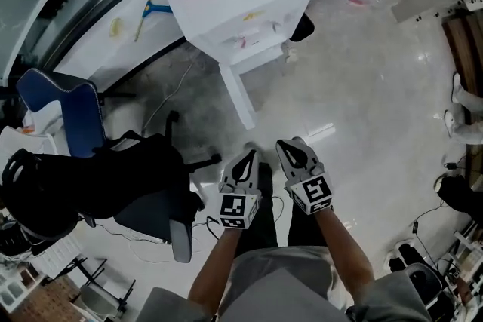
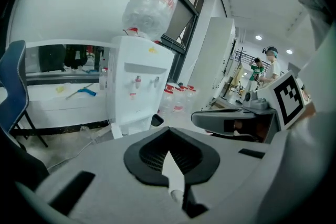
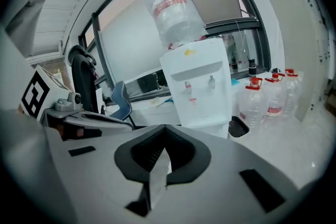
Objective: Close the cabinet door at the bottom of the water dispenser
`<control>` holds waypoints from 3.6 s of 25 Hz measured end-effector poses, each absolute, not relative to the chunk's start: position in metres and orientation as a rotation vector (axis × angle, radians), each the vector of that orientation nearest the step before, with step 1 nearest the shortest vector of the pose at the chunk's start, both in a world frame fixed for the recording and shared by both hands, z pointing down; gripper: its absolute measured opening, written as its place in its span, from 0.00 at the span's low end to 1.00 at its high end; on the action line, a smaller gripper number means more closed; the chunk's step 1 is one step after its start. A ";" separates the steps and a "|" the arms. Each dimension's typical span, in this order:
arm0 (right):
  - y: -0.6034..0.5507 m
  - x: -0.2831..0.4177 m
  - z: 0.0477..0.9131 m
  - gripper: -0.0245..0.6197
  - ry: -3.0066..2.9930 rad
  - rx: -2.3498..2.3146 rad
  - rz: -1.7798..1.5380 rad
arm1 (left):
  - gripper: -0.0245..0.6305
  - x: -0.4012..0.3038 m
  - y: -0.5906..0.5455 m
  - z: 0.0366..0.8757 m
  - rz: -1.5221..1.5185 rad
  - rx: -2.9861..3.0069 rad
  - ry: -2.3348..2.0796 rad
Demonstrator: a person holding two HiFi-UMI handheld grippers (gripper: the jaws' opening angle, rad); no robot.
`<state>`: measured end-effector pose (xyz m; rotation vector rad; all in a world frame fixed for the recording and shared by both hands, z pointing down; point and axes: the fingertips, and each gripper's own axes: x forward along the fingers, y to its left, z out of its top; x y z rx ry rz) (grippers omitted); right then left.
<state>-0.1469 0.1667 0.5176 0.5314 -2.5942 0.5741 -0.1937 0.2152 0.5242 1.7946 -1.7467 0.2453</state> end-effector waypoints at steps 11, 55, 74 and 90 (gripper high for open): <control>0.182 -0.175 0.604 0.05 -2.534 0.546 0.571 | 0.05 -0.226 0.241 0.628 0.320 1.792 -1.681; 0.166 -0.132 0.735 0.05 -2.474 0.631 0.749 | 0.25 -0.208 0.221 0.863 0.574 1.675 -1.600; 0.135 -0.098 0.742 0.05 -2.449 0.740 0.838 | 0.25 -0.195 0.197 0.865 0.491 1.515 -1.621; 0.069 -0.047 0.744 0.05 -2.442 0.778 0.877 | 0.24 -0.154 0.129 0.866 0.416 1.359 -1.653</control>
